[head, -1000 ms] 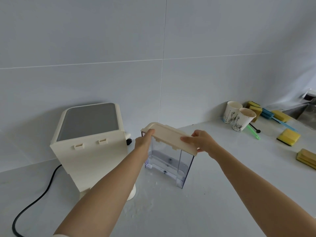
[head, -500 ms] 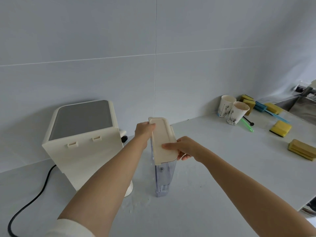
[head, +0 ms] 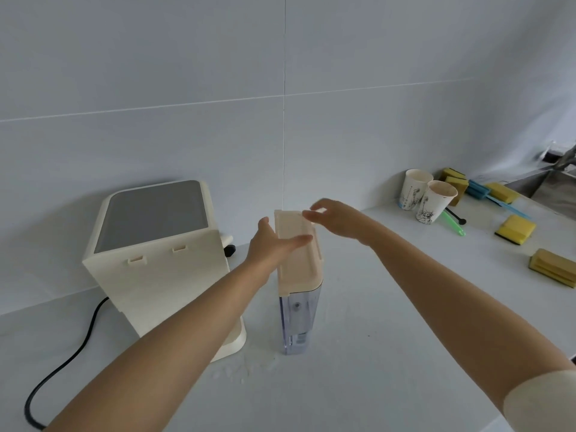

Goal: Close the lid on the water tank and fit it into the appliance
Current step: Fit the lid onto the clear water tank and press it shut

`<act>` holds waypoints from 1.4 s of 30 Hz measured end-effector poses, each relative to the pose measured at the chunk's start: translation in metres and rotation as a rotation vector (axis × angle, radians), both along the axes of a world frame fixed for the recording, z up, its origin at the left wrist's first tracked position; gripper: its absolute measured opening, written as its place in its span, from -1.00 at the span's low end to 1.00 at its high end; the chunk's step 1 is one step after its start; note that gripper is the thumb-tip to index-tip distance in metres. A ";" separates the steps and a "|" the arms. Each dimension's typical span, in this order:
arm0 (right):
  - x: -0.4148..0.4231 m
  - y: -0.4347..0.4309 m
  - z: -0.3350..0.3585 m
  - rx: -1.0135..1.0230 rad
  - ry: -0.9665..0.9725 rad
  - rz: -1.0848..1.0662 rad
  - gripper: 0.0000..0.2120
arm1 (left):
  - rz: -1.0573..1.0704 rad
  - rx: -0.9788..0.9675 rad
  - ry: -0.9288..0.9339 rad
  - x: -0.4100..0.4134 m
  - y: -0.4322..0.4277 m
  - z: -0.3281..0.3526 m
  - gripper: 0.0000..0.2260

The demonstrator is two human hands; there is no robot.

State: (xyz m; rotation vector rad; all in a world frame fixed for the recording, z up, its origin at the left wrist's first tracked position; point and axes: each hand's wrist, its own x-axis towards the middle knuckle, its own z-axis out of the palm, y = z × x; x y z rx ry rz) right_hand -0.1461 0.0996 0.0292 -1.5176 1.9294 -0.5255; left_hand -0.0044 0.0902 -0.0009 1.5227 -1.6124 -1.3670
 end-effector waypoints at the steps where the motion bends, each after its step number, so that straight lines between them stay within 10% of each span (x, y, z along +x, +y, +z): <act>1: 0.002 -0.004 0.003 -0.007 -0.008 0.041 -0.48 | -0.009 -0.004 -0.043 -0.002 0.005 0.000 -0.11; 13: 0.025 -0.034 -0.015 0.156 0.336 0.409 -0.50 | -0.059 -0.154 -0.296 -0.017 0.025 -0.032 -0.03; 42: -0.037 -0.009 -0.037 -0.001 0.235 0.066 -0.50 | -0.258 -0.110 -0.472 0.025 -0.024 0.004 -0.32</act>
